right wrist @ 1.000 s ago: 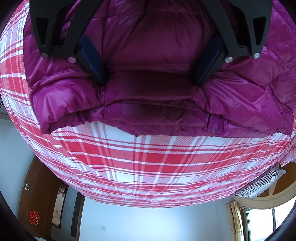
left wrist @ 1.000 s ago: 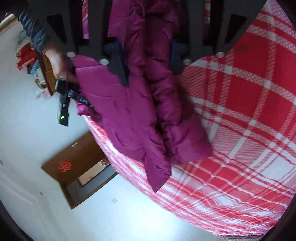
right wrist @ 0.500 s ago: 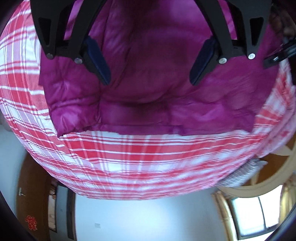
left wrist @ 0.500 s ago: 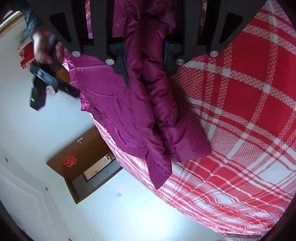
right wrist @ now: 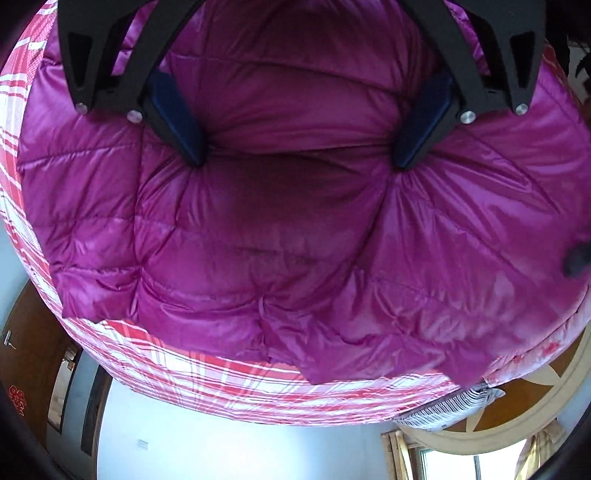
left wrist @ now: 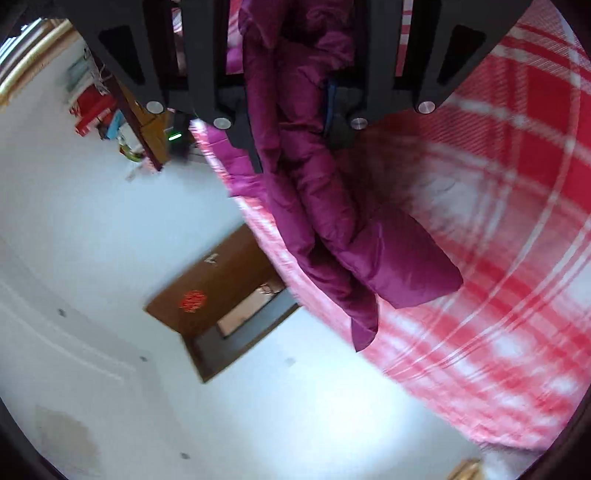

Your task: Fold large clothes

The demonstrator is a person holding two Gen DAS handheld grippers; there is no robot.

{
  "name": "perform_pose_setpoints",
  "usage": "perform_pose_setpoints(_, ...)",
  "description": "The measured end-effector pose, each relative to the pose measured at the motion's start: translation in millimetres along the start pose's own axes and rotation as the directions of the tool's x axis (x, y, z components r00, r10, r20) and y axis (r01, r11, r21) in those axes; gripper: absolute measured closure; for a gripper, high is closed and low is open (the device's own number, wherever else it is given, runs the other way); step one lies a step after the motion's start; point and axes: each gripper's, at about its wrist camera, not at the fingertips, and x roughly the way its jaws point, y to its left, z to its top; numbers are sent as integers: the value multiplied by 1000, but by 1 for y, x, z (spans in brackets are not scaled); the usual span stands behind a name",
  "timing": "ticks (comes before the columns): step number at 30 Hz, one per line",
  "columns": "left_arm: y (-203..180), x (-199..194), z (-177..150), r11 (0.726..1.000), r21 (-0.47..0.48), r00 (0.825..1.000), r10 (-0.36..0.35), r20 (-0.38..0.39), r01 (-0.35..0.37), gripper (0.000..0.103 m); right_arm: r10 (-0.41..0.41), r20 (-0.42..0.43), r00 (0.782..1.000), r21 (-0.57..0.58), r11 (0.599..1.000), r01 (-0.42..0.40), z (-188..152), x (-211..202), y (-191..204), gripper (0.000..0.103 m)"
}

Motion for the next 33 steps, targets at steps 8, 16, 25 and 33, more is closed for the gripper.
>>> perform_pose_setpoints(8, -123, 63, 15, 935, 347, 996, -41, -83, 67, 75, 53, 86, 995, 19, 998, -55, -13, -15, -13, 0)
perform_pose_setpoints(16, -177, 160, -49, 820, 555, 977, -22, -214, 140, 75, 74, 198, 977, 208, 971, -116, -54, -94, -101, 3)
perform_pose_setpoints(25, -199, 229, -143, 599, 794, 963, 138, -231, 105, 58, 84, 388, 918, 383, 891, -243, -53, -174, -183, 18)
perform_pose_setpoints(33, -231, 172, -141, 487, 866, 983, 69, -168, 114, 43, 73, 200, 977, 366, 920, -143, -7, -103, -152, 46)
